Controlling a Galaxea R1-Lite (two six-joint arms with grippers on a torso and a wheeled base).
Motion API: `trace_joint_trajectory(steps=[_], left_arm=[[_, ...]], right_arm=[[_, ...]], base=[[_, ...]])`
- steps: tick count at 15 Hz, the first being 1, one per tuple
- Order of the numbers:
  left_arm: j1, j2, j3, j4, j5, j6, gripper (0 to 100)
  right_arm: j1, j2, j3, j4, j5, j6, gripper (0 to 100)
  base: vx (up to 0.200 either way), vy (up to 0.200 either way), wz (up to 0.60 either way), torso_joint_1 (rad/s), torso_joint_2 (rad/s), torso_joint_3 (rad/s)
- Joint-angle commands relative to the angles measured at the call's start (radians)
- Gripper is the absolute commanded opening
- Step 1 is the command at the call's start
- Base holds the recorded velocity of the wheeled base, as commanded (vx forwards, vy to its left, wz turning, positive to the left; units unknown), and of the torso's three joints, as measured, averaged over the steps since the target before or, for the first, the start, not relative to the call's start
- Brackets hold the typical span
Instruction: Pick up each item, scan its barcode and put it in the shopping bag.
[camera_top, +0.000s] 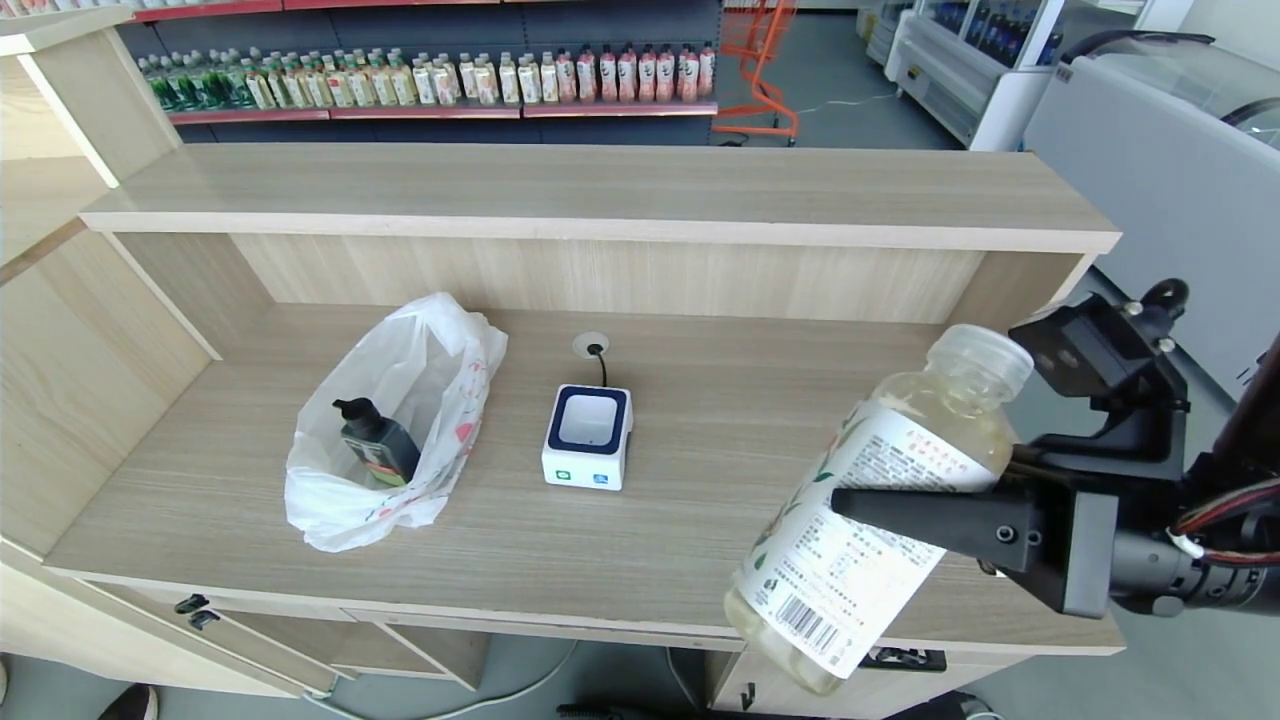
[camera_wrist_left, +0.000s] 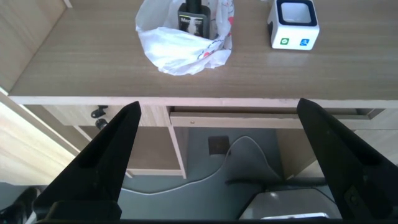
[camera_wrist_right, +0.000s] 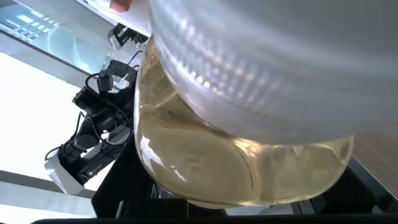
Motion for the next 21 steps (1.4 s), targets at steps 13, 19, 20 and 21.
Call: trace_joint_trajectory(steps=[13,19,20,21], left_arm=[[0.0,0.001,0.0,0.0,0.0,0.0,100],[0.0,0.001,0.0,0.0,0.0,0.0,100],[0.0,0.001,0.0,0.0,0.0,0.0,100],[0.0,0.001,0.0,0.0,0.0,0.0,100]], right_arm=[[0.079,0.004,-0.008,0.034,-0.008,0.003,0],[0.071,0.001,-0.008,0.034,-0.007,0.003,0],[0.066,-0.002,-0.008,0.036,-0.007,0.003,0],[0.065,-0.002,-0.008,0.036,-0.007,0.003,0]], base=[[0.0,0.0,0.0,0.0,0.0,0.0],[0.0,0.0,0.0,0.0,0.0,0.0],[0.0,0.0,0.0,0.0,0.0,0.0],[0.0,0.0,0.0,0.0,0.0,0.0]])
